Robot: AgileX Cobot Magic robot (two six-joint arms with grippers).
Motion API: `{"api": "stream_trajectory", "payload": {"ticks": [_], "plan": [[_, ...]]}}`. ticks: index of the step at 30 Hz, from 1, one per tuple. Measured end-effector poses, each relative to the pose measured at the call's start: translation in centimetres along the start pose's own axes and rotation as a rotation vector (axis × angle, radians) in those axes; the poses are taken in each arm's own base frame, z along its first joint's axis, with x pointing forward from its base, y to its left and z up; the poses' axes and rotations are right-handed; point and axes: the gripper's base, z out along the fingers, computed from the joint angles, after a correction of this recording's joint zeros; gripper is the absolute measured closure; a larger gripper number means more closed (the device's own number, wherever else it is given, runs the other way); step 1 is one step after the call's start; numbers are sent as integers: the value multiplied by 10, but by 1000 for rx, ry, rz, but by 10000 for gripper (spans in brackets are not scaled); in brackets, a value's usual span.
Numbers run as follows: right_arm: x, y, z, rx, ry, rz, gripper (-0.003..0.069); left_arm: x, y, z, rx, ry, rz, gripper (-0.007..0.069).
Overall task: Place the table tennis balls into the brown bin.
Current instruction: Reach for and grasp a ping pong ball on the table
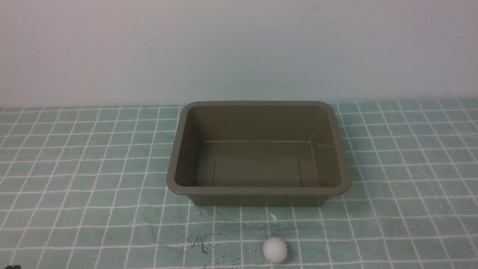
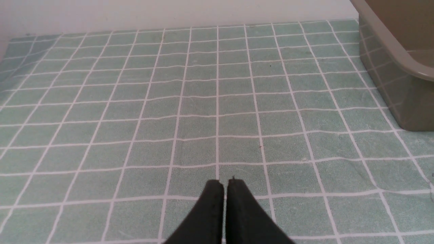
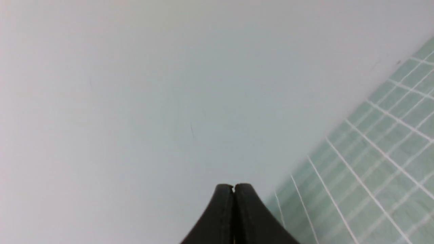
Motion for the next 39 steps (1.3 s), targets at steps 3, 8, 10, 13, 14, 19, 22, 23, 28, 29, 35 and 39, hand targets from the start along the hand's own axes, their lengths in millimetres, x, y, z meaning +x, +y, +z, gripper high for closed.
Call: {"api": "stream_trajectory", "payload": {"ticks": [3, 8, 10, 13, 14, 19, 22, 23, 28, 29, 35, 39], "plan": [[-8, -3, 0, 27, -93, 98, 673, 0, 0, 0, 0, 0, 0, 629], [-12, 21, -1, -54, 1, 62, 673, 0, 0, 0, 0, 0, 0, 629], [-17, 44, 1, -113, 79, -38, 672, 0, 0, 0, 0, 0, 0, 629], [-16, 95, 27, -141, 458, -355, 669, 0, 0, 0, 0, 0, 0, 629], [-16, 104, 40, -114, 561, -416, 669, 0, 0, 0, 0, 0, 0, 629], [-2, 100, 103, 134, 1098, -660, 669, 0, 0, 0, 0, 0, 0, 629], [18, 85, 142, 236, 1296, -738, 669, 0, 0, 0, 0, 0, 0, 629], [18, 87, 142, 231, 1296, -745, 669, 0, 0, 0, 0, 0, 0, 629], [81, 95, 165, 165, 1452, -850, 669, 0, 0, 0, 0, 0, 0, 629], [92, 98, 166, 162, 1463, -861, 668, 0, 0, 0, 0, 0, 0, 629], [149, 117, 163, 91, 1482, -965, 617, 0, 0, 0, 0, 0, 0, 629], [182, 125, 156, -20, 1479, -1071, 501, 0, 0, 0, 0, 0, 0, 629]]}}
